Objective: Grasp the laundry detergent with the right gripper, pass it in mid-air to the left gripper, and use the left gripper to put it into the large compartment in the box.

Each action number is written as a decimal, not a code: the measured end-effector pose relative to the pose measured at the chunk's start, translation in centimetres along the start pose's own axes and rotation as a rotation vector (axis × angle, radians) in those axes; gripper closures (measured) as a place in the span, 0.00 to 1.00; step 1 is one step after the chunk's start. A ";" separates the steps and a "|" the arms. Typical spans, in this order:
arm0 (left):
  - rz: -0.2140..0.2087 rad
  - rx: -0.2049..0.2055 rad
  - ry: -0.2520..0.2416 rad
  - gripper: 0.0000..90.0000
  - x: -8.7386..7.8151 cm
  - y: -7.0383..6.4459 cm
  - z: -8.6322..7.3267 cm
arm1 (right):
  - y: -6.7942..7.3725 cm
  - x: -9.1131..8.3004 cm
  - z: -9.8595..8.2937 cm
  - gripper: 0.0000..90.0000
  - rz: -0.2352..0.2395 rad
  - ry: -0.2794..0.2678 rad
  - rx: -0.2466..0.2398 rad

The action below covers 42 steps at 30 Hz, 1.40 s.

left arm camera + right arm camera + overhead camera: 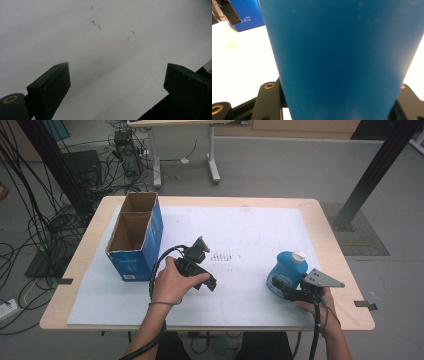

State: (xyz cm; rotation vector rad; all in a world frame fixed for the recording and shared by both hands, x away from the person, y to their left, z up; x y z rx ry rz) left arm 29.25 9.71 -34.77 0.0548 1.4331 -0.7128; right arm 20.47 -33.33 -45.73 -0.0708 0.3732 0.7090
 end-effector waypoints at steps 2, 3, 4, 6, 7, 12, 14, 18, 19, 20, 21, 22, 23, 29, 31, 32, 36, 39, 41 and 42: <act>0.000 0.000 0.001 0.08 0.0 0.0 0.0 | 0.0 0.0 0.0 0.46 0.000 -0.001 0.000; 0.000 0.004 0.001 0.08 -0.1 0.0 0.0 | 0.0 0.0 0.0 0.46 0.000 -0.001 0.000; 0.001 0.003 -0.002 0.08 -0.1 0.0 0.0 | 0.0 0.0 0.0 0.46 -0.001 -0.002 -0.001; 0.001 0.003 -0.002 0.08 -0.2 0.0 0.0 | 0.0 0.0 0.0 0.46 -0.003 -0.003 -0.001; 0.001 0.000 -0.005 0.08 -0.2 -0.1 0.0 | 0.0 0.0 0.0 0.46 -0.003 -0.003 -0.001; 0.005 0.005 -0.009 0.09 -0.4 -0.1 -0.2 | 0.1 0.0 0.0 0.47 -0.004 0.000 -0.002; 0.006 0.009 -0.004 0.09 -0.5 -0.1 -0.2 | 0.1 0.0 0.0 0.47 -0.004 0.001 -0.002; 0.001 0.011 -0.002 0.10 -0.7 0.0 -0.2 | 0.0 0.0 0.1 0.47 0.000 0.005 0.001; 0.001 0.010 -0.003 0.10 -0.8 0.1 -0.3 | 0.0 0.0 0.1 0.47 0.001 0.004 0.005; 0.002 0.010 -0.006 0.10 -0.8 0.1 -0.3 | -0.1 0.0 0.1 0.47 0.002 0.003 0.007; 0.001 0.014 -0.005 0.10 -0.9 0.1 -0.3 | -0.1 -0.1 0.1 0.47 0.006 0.000 0.013; 0.000 0.015 -0.008 0.10 -1.0 0.1 -0.3 | -0.2 -0.1 0.2 0.47 0.009 -0.005 0.018; -0.001 0.017 -0.006 0.10 -1.1 0.1 -0.2 | -0.2 -0.1 0.3 0.47 0.013 -0.008 0.017; 0.002 0.034 -0.005 0.09 -1.5 -0.2 -0.2 | -0.2 -0.1 0.9 0.47 0.037 -0.006 0.009; 0.000 0.041 -0.005 0.09 -1.7 -0.2 -0.2 | -0.1 0.0 1.1 0.47 0.050 -0.001 0.005; -0.002 0.053 -0.003 0.09 -1.9 -0.3 -0.2 | -0.1 0.0 1.4 0.47 0.064 0.004 -0.003; -0.004 0.064 0.002 0.09 -2.1 -0.4 -0.2 | -0.1 0.2 1.7 0.47 0.082 0.009 -0.010; -0.015 0.079 0.001 0.09 -2.5 -0.4 -0.2 | -0.1 0.3 1.9 0.47 0.101 0.005 -0.019; -0.011 0.095 0.001 0.09 -2.8 -0.5 -0.3 | -0.1 0.5 2.2 0.47 0.116 0.005 -0.018; -0.008 0.099 -0.001 0.09 -3.0 -0.5 -0.3 | -0.1 0.5 2.3 0.47 0.124 0.006 -0.021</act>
Point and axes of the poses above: each handheld gripper's, and its own axes: x roughly forward along the jaws, z roughly out of its top, y roughly to its left, the point moved 8 cm from there along x, roughly forward along the jaws, and after that the axes turned 4 degrees about -z, right-handed, at the moved point
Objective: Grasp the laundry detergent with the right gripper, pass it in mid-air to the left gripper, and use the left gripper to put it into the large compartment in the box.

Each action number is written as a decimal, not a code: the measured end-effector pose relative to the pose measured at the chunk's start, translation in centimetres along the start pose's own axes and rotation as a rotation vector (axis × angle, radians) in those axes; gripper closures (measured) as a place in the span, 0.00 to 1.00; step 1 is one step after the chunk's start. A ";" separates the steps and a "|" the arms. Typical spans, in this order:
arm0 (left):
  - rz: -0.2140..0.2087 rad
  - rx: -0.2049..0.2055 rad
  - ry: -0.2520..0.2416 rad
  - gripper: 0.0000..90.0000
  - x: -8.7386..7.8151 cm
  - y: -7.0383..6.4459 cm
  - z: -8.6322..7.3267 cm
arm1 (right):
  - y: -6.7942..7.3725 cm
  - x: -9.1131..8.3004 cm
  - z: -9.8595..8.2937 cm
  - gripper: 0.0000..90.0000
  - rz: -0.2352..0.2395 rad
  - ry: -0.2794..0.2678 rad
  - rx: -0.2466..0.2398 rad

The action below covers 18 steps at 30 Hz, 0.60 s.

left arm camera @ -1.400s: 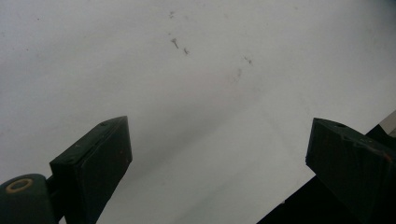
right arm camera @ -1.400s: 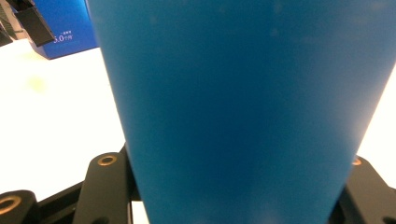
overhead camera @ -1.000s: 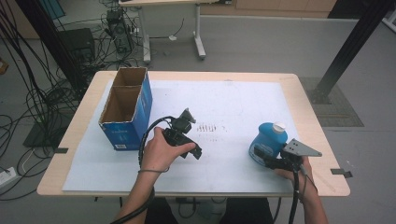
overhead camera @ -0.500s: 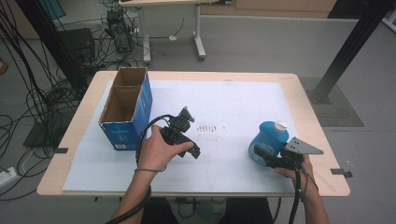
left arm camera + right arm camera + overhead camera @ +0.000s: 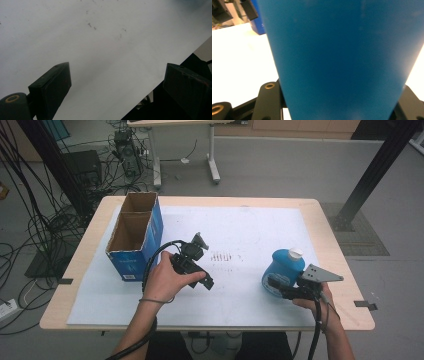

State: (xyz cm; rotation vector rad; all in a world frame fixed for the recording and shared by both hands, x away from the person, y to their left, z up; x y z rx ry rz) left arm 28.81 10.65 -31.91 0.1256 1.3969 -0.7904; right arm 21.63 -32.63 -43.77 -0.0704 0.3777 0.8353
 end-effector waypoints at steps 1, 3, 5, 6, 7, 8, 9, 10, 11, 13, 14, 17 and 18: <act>0.006 0.010 -0.005 0.09 -0.2 -0.1 -0.1 | 0.0 0.1 0.1 0.47 0.008 0.001 -0.003; 0.009 0.018 -0.002 0.09 -0.5 -0.2 -0.1 | 0.0 0.2 0.4 0.47 0.029 0.004 -0.004; 0.013 0.030 0.004 0.09 -0.8 -0.2 -0.1 | 0.0 0.4 0.7 0.47 0.054 0.008 -0.008; 0.017 0.040 0.009 0.09 -1.0 -0.3 -0.1 | 0.0 0.4 0.7 0.47 0.054 0.008 -0.008; 0.018 0.045 0.014 0.09 -1.1 -0.3 -0.1 | 0.0 0.5 0.9 0.47 0.065 0.011 -0.009; 0.016 0.049 0.015 0.09 -1.2 -0.4 -0.1 | 0.0 0.6 1.0 0.47 0.073 0.015 -0.009; 0.018 0.059 0.014 0.09 -1.4 -0.4 -0.1 | 0.0 0.7 1.2 0.47 0.082 0.017 -0.012; 0.015 0.061 0.016 0.09 -1.6 -0.4 -0.1 | 0.0 0.8 1.3 0.47 0.093 0.016 -0.015; 0.011 0.070 0.017 0.09 -1.8 -0.4 -0.1 | 0.0 0.9 1.4 0.47 0.102 0.017 -0.014; 0.006 0.076 0.016 0.09 -2.1 -0.5 -0.1 | -0.1 1.1 1.6 0.47 0.125 0.011 -0.016; 0.011 0.086 0.015 0.09 -2.2 -0.5 -0.1 | -0.2 1.3 1.7 0.47 0.147 0.007 -0.017; 0.012 0.120 0.002 0.09 -2.7 -0.8 -0.2 | -0.2 1.5 1.9 0.47 0.165 0.008 -0.019; 0.010 0.129 -0.003 0.09 -2.8 -0.9 -0.2 | -0.3 1.8 2.1 0.47 0.186 0.016 -0.027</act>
Point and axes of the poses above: each handheld gripper's, and its own axes: x roughly forward along the jaws, z roughly out of its top, y roughly to its left, the point moved 8 cm from there along x, roughly forward along the jaws, and after that the axes turned 4 degrees about -z, right-handed, at the moved point
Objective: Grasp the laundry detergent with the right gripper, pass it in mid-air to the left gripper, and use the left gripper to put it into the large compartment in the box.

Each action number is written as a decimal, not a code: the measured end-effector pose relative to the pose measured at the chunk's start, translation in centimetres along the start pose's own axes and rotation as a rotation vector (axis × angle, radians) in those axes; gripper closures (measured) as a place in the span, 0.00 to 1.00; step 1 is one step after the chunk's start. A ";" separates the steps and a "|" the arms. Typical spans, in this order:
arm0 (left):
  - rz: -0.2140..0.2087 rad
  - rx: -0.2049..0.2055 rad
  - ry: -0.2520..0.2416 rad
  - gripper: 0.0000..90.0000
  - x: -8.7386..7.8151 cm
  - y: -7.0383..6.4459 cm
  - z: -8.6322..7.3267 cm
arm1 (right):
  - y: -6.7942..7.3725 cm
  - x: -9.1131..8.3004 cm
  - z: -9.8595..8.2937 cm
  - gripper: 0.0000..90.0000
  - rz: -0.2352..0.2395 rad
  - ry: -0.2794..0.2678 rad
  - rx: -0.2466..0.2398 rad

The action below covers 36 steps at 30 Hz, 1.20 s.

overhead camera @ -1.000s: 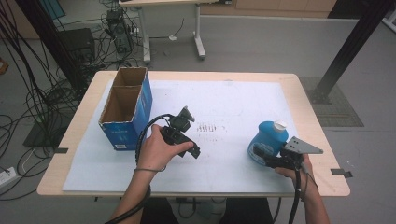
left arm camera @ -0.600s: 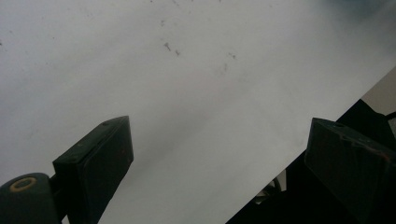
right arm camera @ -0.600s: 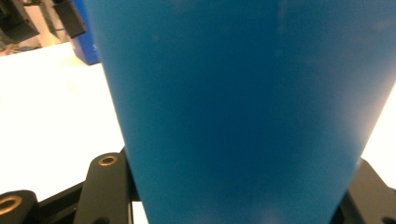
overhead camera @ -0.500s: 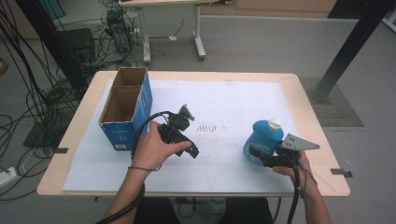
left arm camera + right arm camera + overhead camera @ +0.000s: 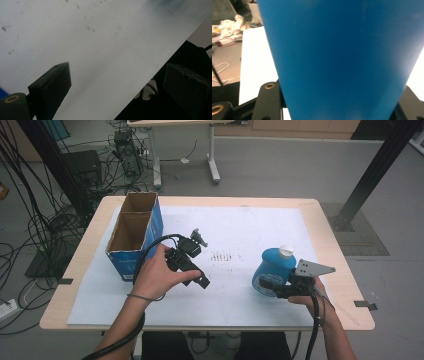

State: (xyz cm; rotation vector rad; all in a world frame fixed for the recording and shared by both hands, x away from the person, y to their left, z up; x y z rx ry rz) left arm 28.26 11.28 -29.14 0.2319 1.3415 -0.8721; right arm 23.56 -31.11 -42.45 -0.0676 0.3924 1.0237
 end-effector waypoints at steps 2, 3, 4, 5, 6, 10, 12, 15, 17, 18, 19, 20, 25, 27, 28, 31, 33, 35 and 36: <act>0.001 0.017 0.010 0.09 -0.2 -0.1 0.1 | 0.0 0.1 0.1 0.47 0.007 0.003 -0.007; 0.013 0.028 0.013 0.09 -0.3 -0.3 0.2 | -0.1 0.2 0.2 0.47 0.015 0.006 -0.010; 0.025 0.035 0.017 0.10 -0.4 -0.4 0.2 | -0.1 0.4 0.4 0.47 0.022 0.009 -0.012; 0.029 0.041 0.025 0.09 -0.5 -0.4 0.3 | -0.2 0.5 0.5 0.47 0.033 0.009 -0.014; 0.033 0.048 0.023 0.09 -0.6 -0.5 0.2 | -0.2 0.5 0.6 0.47 0.040 0.008 -0.013; 0.020 0.078 0.035 0.09 -1.1 -0.5 0.4 | -0.2 0.8 0.9 0.47 0.068 0.006 -0.016; 0.005 0.103 0.035 0.09 -1.6 -0.6 0.5 | -0.1 1.0 1.0 0.47 0.089 0.003 -0.020; 0.000 0.141 0.032 0.09 -2.0 -0.8 0.6 | 0.0 1.3 1.2 0.47 0.104 0.004 -0.023; -0.020 0.158 0.038 0.09 -2.4 -0.9 0.7 | 0.1 1.5 1.3 0.47 0.119 0.011 -0.028; -0.019 0.167 0.036 0.09 -2.6 -0.9 0.7 | 0.1 1.6 1.4 0.47 0.126 0.012 -0.030; -0.015 0.176 0.032 0.09 -2.9 -1.0 0.7 | 0.2 1.7 1.4 0.47 0.131 0.013 -0.032; -0.020 0.178 0.038 0.09 -3.1 -1.0 0.8 | 0.3 1.9 1.5 0.47 0.142 0.014 -0.035; -0.007 0.206 0.043 0.09 -4.1 -1.5 1.0 | 0.4 2.5 1.7 0.47 0.170 0.008 -0.039; -0.004 0.223 0.043 0.09 -4.4 -1.7 1.1 | 0.6 2.8 1.9 0.47 0.194 0.004 -0.046; -0.013 0.238 0.047 0.09 -4.8 -1.9 1.2 | 0.6 2.8 1.9 0.47 0.194 0.004 -0.046; -0.016 0.259 0.051 0.09 -5.2 -2.2 1.4 | 0.7 3.1 2.2 0.47 0.211 0.005 -0.051; -0.021 0.278 0.054 0.09 -5.5 -2.5 1.6 | 0.7 3.4 2.5 0.47 0.230 0.005 -0.062; -0.024 0.299 0.066 0.09 -5.8 -3.0 1.9 | 0.8 3.8 2.8 0.47 0.251 0.006 -0.070; -0.022 0.303 0.067 0.09 -5.8 -3.1 2.0 | 0.9 4.0 3.0 0.47 0.261 0.009 -0.075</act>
Point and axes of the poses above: each handheld gripper's, and its own axes: x roughly forward along the jaws, z roughly out of its top, y roughly to its left, the point moved 8 cm from there along x, roughly forward along the jaws, and after that the axes turned 4 degrees about -z, right-handed, at the moved point
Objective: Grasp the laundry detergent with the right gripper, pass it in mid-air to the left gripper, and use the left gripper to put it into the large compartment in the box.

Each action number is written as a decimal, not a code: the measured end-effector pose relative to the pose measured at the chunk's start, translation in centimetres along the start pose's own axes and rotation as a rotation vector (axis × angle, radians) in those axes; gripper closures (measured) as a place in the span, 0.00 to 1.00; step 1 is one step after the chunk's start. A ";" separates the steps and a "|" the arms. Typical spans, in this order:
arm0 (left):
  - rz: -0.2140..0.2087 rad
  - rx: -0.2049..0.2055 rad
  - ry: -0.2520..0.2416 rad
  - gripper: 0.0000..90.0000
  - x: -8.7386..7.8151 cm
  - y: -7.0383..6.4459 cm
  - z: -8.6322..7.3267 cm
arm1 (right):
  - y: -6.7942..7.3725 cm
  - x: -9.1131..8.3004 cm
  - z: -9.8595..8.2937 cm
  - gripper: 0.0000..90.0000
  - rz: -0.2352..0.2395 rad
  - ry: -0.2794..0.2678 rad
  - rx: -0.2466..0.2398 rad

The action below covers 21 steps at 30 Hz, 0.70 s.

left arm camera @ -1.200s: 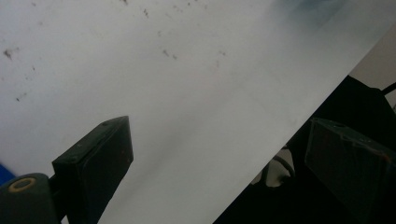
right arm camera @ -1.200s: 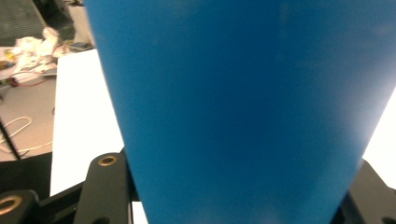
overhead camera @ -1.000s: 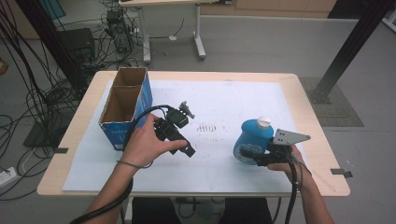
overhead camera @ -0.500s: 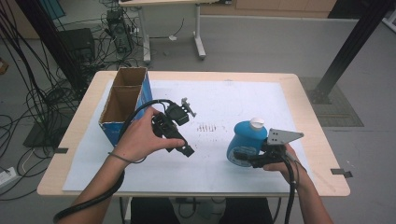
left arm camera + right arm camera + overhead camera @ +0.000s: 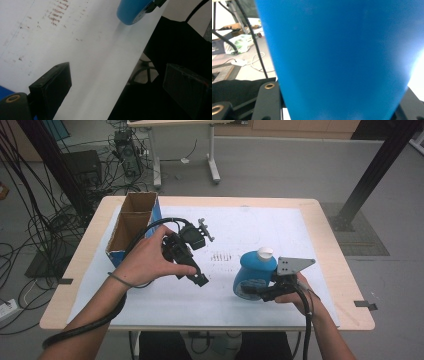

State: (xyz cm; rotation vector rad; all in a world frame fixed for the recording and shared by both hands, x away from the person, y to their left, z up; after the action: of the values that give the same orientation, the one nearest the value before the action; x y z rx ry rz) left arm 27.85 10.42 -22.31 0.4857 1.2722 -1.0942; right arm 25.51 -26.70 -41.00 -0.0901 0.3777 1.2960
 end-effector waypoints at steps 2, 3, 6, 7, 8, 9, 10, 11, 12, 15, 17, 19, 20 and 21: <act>0.000 0.018 0.012 0.09 -0.1 -0.2 0.3 | 0.0 0.3 0.2 0.47 0.014 0.007 -0.004; 0.002 0.025 0.016 0.09 -0.1 -0.4 0.4 | 0.0 0.5 0.3 0.47 0.024 0.012 -0.007; 0.002 0.038 0.027 0.09 -0.2 -0.6 0.7 | 0.0 0.9 0.5 0.47 0.037 0.021 -0.017; 0.002 0.045 0.030 0.09 -0.2 -0.7 0.9 | 0.0 1.1 0.6 0.47 0.047 0.026 -0.020; 0.000 0.059 0.042 0.09 -0.2 -0.9 1.1 | 0.0 1.6 0.7 0.47 0.061 0.031 -0.024; 0.000 0.059 0.042 0.09 -0.2 -0.9 1.1 | 0.0 1.6 0.7 0.47 0.061 0.031 -0.024; 0.001 0.068 0.046 0.09 -0.3 -1.1 1.3 | 0.0 1.8 0.8 0.47 0.066 0.032 -0.027; 0.001 0.077 0.056 0.09 -0.3 -1.3 1.5 | 0.0 2.1 0.9 0.47 0.075 0.034 -0.028; 0.009 0.079 0.064 0.09 -0.4 -1.4 1.7 | 0.0 2.3 1.0 0.47 0.082 0.035 -0.029; 0.008 0.099 0.080 0.09 -0.6 -1.7 2.0 | 0.2 2.7 1.1 0.47 0.098 0.038 -0.033; 0.009 0.104 0.085 0.09 -0.6 -1.9 2.1 | 0.2 2.9 1.2 0.47 0.105 0.041 -0.034; 0.006 0.123 0.104 0.09 -0.7 -2.1 2.4 | 0.3 3.3 1.3 0.47 0.115 0.049 -0.041; 0.006 0.126 0.110 0.09 -0.7 -2.2 2.5 | 0.3 3.4 1.3 0.47 0.115 0.048 -0.042; 0.008 0.139 0.122 0.09 -0.7 -2.4 2.7 | 0.3 3.6 1.4 0.47 0.126 0.054 -0.045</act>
State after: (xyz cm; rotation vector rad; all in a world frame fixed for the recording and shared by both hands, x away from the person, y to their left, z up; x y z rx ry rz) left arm 27.28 7.42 -20.26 0.6703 1.3044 -1.1655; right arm 26.32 -22.87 -40.82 -0.1417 0.4058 1.4290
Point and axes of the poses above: each handheld gripper's, and its own axes: x roughly forward along the jaws, z roughly out of its top, y roughly to its left, the point moved 8 cm from there along x, roughly forward along the jaws, and after that the axes turned 4 degrees about -z, right-handed, at the moved point
